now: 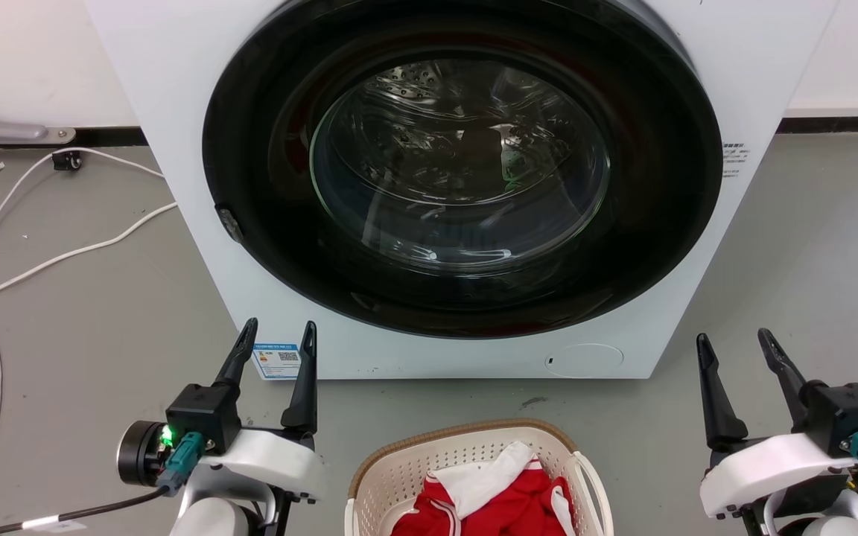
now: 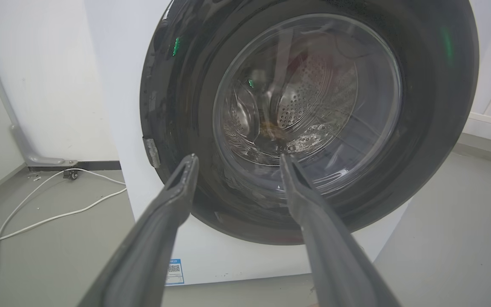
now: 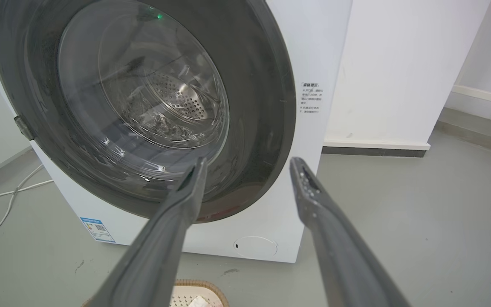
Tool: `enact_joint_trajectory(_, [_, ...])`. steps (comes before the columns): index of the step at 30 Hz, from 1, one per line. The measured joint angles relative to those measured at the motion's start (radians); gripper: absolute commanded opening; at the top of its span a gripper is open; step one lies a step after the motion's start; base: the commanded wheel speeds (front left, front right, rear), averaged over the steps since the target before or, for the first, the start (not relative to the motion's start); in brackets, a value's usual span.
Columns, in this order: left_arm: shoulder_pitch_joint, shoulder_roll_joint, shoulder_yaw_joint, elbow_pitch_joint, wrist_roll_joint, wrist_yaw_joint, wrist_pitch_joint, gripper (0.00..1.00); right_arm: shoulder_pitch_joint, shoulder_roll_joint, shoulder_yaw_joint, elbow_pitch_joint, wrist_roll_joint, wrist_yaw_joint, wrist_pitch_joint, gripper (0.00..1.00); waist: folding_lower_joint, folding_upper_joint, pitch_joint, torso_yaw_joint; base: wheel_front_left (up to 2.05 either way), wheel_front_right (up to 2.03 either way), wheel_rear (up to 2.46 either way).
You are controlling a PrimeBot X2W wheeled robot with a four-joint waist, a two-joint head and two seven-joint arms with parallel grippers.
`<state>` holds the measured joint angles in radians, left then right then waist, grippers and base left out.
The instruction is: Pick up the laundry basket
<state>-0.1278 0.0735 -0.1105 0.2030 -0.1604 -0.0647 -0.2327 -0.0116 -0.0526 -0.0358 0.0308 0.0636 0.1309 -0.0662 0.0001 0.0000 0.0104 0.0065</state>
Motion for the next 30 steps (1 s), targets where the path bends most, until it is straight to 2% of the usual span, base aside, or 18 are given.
enact_joint_trajectory(16, [-0.005,-0.012,0.005,0.018,0.066,-0.021,-0.027,1.00,0.012,0.000,-0.002,0.002,-0.066,0.000,-0.026,1.00,0.0000,0.0000,0.003,0.000,0.00,0.00,0.00])
enact_joint_trajectory(30, [-0.007,-0.018,0.018,0.030,0.059,-0.032,-0.029,1.00,0.010,0.000,-0.011,0.013,-0.054,0.000,-0.034,1.00,0.0000,0.0000,0.009,0.000,0.00,0.00,0.00])
